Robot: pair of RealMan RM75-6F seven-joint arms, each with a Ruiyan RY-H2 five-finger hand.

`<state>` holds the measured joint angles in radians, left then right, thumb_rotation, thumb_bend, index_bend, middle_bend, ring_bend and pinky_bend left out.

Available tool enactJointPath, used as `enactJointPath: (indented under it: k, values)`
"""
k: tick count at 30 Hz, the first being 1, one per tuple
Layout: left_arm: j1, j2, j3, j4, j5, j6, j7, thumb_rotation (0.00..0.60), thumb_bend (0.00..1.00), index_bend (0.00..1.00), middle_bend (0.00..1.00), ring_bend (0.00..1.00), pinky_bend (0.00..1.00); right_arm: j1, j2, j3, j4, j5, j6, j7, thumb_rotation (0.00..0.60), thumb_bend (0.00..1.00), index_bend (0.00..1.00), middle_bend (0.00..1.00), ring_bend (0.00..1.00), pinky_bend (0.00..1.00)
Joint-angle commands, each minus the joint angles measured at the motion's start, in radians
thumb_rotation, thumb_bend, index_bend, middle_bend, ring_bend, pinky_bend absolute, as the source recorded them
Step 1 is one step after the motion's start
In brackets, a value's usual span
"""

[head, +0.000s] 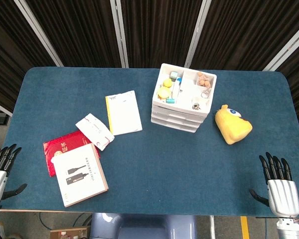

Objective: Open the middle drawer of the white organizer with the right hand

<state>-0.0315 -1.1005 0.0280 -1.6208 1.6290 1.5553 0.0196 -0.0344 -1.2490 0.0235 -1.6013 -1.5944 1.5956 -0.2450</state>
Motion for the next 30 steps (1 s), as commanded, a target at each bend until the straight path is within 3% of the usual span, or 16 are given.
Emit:
enactJointPath:
  k: [1,17,18,20,22,24,28,30]
  values:
    - [0.0,0.0,0.0,0.001,0.001,0.001,-0.001,0.6,0.02,0.0,0.0,0.0,0.0,0.0,0.0,-0.001,0.0,-0.001,-0.001,-0.001,0.6,0.19,0.0,0.0,0.0,0.0]
    - [-0.003,-0.001,0.0,-0.003,-0.003,-0.006,-0.01,0.6,0.02,0.0,0.0,0.0,0.0,0.023,0.002,0.012,-0.039,-0.003,-0.02,0.024,0.6,0.19,0.0,0.0,0.0,0.02]
    - [-0.004,0.0,0.0,-0.004,-0.003,-0.007,-0.01,0.6,0.02,0.0,0.0,0.0,0.0,0.029,0.003,0.017,-0.05,-0.004,-0.024,0.028,0.6,0.19,0.0,0.0,0.01,0.06]
    - [-0.004,0.001,0.0,-0.006,-0.002,-0.006,-0.011,0.6,0.02,0.0,0.0,0.0,0.0,0.04,0.006,0.029,-0.073,-0.002,-0.028,0.029,0.6,0.21,0.0,0.07,0.11,0.26]
    - [-0.004,0.001,-0.001,-0.007,-0.001,-0.005,-0.011,0.6,0.02,0.0,0.0,0.0,0.0,0.057,0.006,0.047,-0.106,0.01,-0.043,0.027,0.6,0.25,0.0,0.29,0.35,0.54]
    - [-0.004,0.001,0.0,-0.008,-0.003,-0.005,-0.013,0.6,0.02,0.0,0.0,0.0,0.0,0.082,0.006,0.067,-0.16,0.043,-0.083,0.029,0.6,0.31,0.0,0.48,0.53,0.68]
    - [-0.004,0.004,0.0,-0.014,-0.01,-0.011,-0.02,0.6,0.02,0.0,0.0,0.0,0.0,0.13,-0.002,0.096,-0.244,0.117,-0.168,0.015,0.6,0.5,0.0,0.67,0.72,0.82]
    - [-0.005,0.006,-0.001,-0.016,-0.012,-0.013,-0.024,0.6,0.02,0.0,0.0,0.0,0.0,0.16,-0.016,0.112,-0.275,0.155,-0.211,-0.015,0.6,0.57,0.0,0.72,0.76,0.85]
